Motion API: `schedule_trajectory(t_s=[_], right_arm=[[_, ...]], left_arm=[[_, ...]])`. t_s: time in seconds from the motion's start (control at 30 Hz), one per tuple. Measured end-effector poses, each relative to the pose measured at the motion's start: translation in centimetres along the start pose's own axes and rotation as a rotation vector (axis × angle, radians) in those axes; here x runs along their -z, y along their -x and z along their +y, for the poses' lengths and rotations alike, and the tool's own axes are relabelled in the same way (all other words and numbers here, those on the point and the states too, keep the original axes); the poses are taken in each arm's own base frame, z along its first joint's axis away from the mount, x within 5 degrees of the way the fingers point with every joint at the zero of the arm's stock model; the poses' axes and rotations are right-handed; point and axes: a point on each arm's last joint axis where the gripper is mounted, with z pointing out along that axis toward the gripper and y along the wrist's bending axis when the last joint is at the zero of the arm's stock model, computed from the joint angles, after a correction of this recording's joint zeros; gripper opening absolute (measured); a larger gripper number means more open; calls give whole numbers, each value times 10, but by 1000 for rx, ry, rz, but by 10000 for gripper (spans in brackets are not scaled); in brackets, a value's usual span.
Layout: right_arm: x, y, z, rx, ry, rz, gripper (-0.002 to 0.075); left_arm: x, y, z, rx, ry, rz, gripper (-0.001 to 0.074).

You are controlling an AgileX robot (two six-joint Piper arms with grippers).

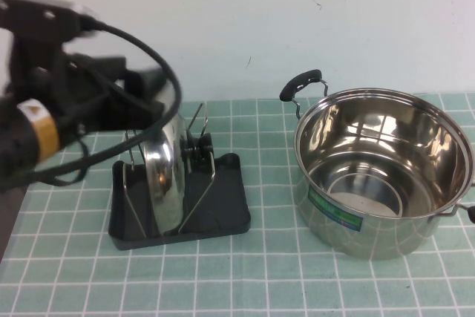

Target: Put pot lid on rack

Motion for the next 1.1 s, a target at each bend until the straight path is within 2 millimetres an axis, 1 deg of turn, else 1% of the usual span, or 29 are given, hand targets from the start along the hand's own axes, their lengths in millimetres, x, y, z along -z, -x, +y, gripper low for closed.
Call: schedule_trajectory(t_s=[0.03,0.1,0.17,0.23,0.3,0.33,0.4,0.47,0.53,0.6,0.67,0.77,0.83,0.9,0.97,1.03,1.1], right_arm=[[0,-1,-2,27,-19,23,-1],[2,-6,-10,72,-63,135,-1],[6,-11,-19,110,-107,280,-1],[12,-17,-28,150,-139,460,-1],[19,-23,-33,170,-143,600,-1],[21,-24,-33,178,-135,630,-1],[28,-26,-30,167,-80,646,-1],[35,-28,-24,125,-9,627,-1],[44,-31,-17,73,61,591,-1],[55,-39,-7,18,138,535,-1],[64,-48,5,-36,191,433,-1],[71,-71,23,-73,222,323,-1],[72,-92,37,-78,227,291,-1],[74,-111,49,-93,230,258,-1],[76,-126,58,-110,227,230,-1],[76,-137,64,-123,224,212,-1],[76,-141,67,-132,211,171,-1]], left_arm=[[7,6,1,-34,24,-33,352],[26,20,5,-129,101,-114,175],[46,33,11,-206,205,-187,83],[62,41,19,-235,328,-231,35],[77,43,30,-201,470,-225,15],[84,41,35,-188,539,-196,12],[97,34,43,-66,636,-91,5],[106,21,43,66,645,54,3],[114,9,33,165,552,183,2],[121,1,16,247,381,255,1],[134,-2,-1,250,205,257,1],[159,-6,-17,185,34,188,1],[171,-11,-22,157,-12,145,1],[185,-21,-24,129,-34,102,0],[193,-29,-25,121,-43,75,0],[198,-37,-25,115,-46,62,0],[202,-41,-25,114,-49,50,-1]])
